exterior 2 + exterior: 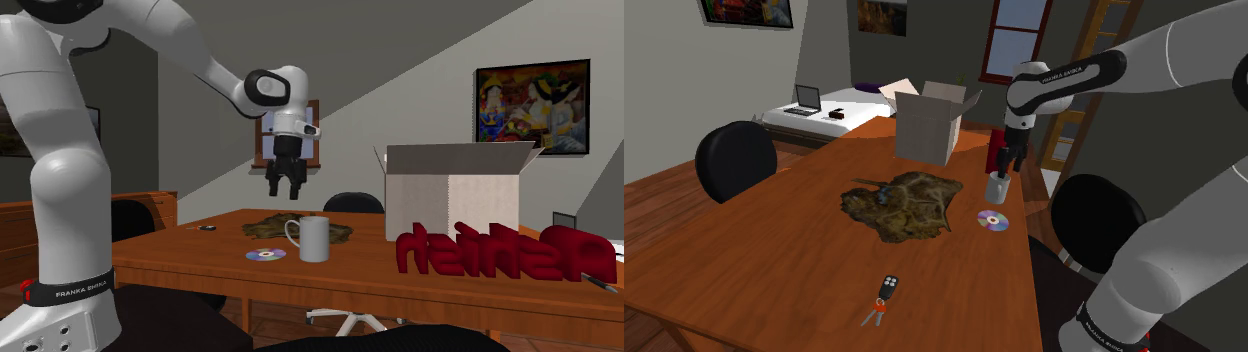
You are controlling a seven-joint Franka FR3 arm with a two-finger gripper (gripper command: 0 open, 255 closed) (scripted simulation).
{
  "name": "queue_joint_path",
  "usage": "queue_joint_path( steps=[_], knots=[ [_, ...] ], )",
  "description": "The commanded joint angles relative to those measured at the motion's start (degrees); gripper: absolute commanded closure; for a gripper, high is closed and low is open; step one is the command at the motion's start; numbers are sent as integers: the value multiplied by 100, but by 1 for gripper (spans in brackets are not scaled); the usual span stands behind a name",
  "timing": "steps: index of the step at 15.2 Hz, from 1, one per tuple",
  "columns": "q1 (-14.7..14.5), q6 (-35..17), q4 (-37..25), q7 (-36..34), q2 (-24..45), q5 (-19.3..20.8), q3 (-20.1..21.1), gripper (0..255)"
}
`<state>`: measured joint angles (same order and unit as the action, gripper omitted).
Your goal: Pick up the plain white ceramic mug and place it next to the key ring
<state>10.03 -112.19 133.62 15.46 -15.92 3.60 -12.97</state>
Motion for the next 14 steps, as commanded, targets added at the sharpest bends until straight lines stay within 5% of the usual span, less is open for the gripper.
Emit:
queue_joint_path(
  steps=[1,8,14],
  knots=[
    [65,-201,-179,149,350,-29,-140,0],
    [322,-696,-1086,755,1698,-381,-557,0],
    [346,-1087,-900,824,1911,-462,-564,0]
  ],
)
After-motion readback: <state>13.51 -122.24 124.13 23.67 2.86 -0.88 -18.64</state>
